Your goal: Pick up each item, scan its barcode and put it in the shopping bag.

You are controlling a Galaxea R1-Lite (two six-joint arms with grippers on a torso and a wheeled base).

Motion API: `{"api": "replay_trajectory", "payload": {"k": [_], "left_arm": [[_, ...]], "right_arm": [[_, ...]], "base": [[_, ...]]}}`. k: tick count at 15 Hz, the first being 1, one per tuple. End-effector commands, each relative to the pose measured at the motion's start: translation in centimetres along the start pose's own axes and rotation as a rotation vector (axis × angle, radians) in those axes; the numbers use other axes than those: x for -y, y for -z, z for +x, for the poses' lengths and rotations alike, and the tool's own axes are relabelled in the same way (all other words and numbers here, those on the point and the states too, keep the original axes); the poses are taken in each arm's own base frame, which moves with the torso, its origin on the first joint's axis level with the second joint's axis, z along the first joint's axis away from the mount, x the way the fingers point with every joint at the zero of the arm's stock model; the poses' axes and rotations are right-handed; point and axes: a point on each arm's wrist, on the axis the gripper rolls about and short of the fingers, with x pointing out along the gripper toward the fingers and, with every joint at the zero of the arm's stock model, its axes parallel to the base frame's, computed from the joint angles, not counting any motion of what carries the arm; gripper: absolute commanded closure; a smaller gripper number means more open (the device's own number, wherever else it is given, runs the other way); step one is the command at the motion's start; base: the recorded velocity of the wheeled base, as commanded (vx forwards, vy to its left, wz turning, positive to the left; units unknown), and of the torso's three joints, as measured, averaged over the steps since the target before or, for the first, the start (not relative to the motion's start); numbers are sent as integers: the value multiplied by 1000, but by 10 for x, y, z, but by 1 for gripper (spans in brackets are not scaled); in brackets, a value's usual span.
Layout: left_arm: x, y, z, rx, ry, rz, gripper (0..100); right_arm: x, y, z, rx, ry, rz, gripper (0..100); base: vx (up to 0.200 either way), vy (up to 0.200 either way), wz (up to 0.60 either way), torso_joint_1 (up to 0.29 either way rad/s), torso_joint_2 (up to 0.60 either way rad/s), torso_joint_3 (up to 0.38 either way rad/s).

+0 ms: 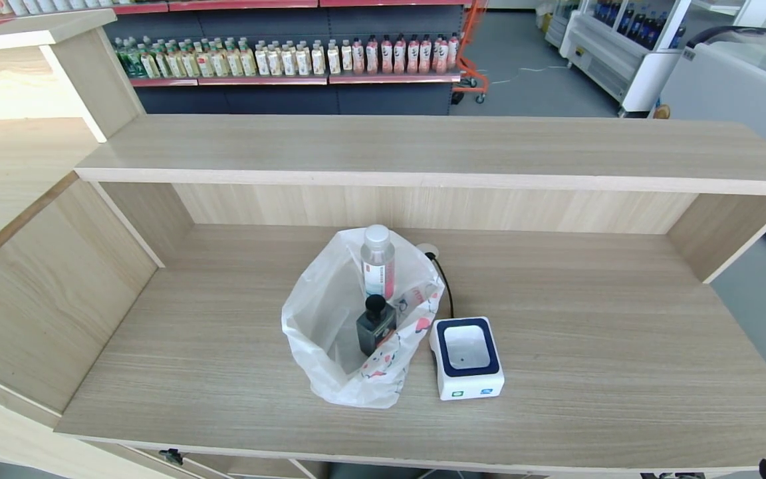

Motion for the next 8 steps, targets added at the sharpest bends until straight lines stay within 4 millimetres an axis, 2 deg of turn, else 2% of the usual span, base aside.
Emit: {"api": "replay_trajectory", "payload": {"k": [1,8], "left_arm": [[0,0,0,-1,0,0,0],[0,0,0,-1,0,0,0]], "right_arm": [[-1,18,-23,91,5,6,0],[-3,27,-38,262,-96,-3,0]], "base": [[0,0,0,0,0,0],[0,0,0,0,0,0]]}}
